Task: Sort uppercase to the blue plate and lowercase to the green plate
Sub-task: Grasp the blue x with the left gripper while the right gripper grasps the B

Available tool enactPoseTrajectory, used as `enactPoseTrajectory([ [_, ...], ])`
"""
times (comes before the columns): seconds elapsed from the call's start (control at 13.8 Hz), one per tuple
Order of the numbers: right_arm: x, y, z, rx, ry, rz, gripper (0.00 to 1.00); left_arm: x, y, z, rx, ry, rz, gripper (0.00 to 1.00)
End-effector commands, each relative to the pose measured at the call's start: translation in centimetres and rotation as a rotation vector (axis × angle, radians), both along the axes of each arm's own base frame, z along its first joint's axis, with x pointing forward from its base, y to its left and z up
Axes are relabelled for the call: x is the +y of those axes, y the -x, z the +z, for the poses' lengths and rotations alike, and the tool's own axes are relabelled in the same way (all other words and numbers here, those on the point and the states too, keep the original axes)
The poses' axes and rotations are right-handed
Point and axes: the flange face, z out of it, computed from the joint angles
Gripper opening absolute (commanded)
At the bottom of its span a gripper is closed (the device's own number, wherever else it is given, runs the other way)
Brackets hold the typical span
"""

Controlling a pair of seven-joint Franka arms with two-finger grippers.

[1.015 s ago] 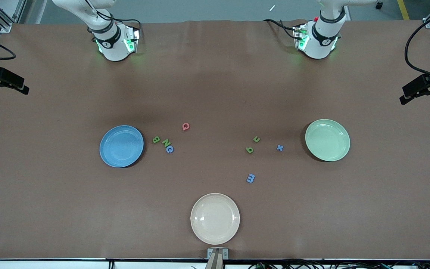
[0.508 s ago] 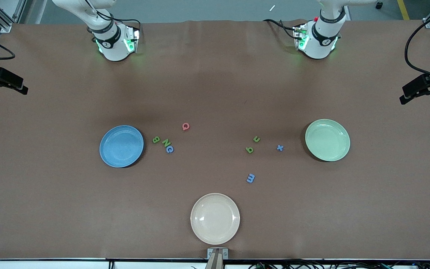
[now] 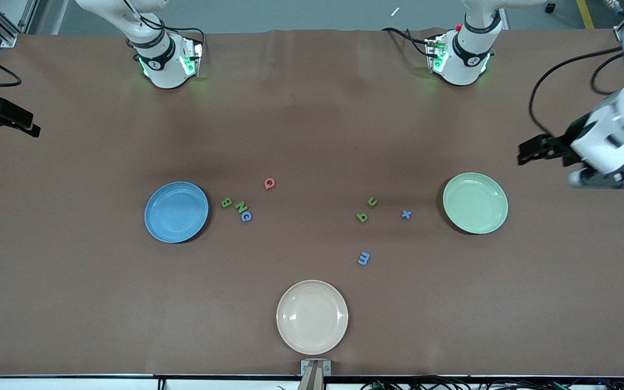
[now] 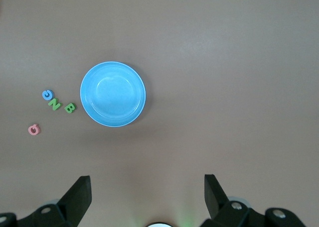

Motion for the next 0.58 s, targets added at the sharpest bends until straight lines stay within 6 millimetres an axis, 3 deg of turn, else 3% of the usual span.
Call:
enactPoseTrajectory([
  [0.0,-0.1,0.8,0.9,-0.013,-0.001,0.001,1.0,-4.2,-0.4,-5.0,0.004,0.006,0.027,1.0],
  [0.29,0.2,0.0,0.1,0.01,0.0,-0.002,1.0,-9.7,0.3,-13.1,-0.015,0.01,-0.013,1.0],
  [0.44,0.0,-1.5,-1.9,0.033,0.003,0.007,1.0,-11.6,0.6,-16.8,-0.011,-0.017,-0.052,1.0],
  [0.51,-0.3,-2.9,-3.8,0.039,0.003,0.003,1.0,-12.7,0.9,-18.9,-0.003,-0.024,-0.051,1.0],
])
